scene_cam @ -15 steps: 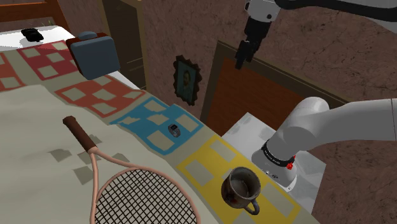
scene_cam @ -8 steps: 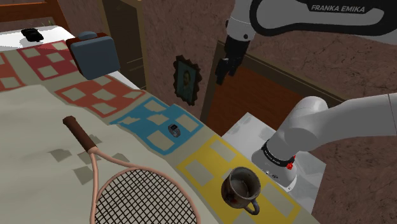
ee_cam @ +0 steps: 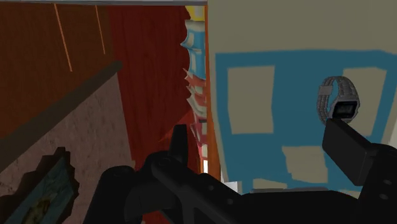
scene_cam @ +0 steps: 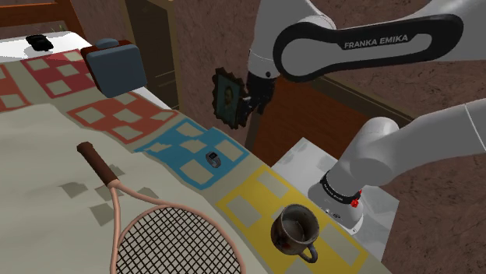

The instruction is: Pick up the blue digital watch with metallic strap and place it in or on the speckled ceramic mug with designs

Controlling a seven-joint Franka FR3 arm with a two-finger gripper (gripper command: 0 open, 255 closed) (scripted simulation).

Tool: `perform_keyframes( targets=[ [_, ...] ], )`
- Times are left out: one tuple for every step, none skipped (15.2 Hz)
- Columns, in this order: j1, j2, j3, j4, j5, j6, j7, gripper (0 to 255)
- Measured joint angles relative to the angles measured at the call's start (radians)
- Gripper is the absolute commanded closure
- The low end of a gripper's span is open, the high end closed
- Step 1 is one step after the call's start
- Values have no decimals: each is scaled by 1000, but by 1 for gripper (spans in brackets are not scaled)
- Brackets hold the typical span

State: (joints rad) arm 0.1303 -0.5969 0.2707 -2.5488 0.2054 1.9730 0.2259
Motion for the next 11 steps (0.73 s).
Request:
perform_keyframes(
  targets=[
    [6, 17, 19, 0, 8, 21, 20, 0],
    [11, 49, 43, 10, 15, 47, 44, 0],
    [15, 87, 67, 16, 20, 81, 68, 0],
    [18, 106, 82, 15, 23, 106, 83, 0],
    [20, 133, 101, 17, 25, 133, 102, 0],
    [17, 179, 123, 36, 20, 165, 125, 0],
    [18, 222, 148, 51, 16, 196, 153, 0],
    [19, 253, 168, 61, 11, 220, 178, 0],
    [19, 285, 187, 76, 3, 240, 204, 0],
    [20, 322, 210, 92, -8, 263, 235, 0],
    [20, 350, 225, 100, -18, 284, 258, 0]
  ],
)
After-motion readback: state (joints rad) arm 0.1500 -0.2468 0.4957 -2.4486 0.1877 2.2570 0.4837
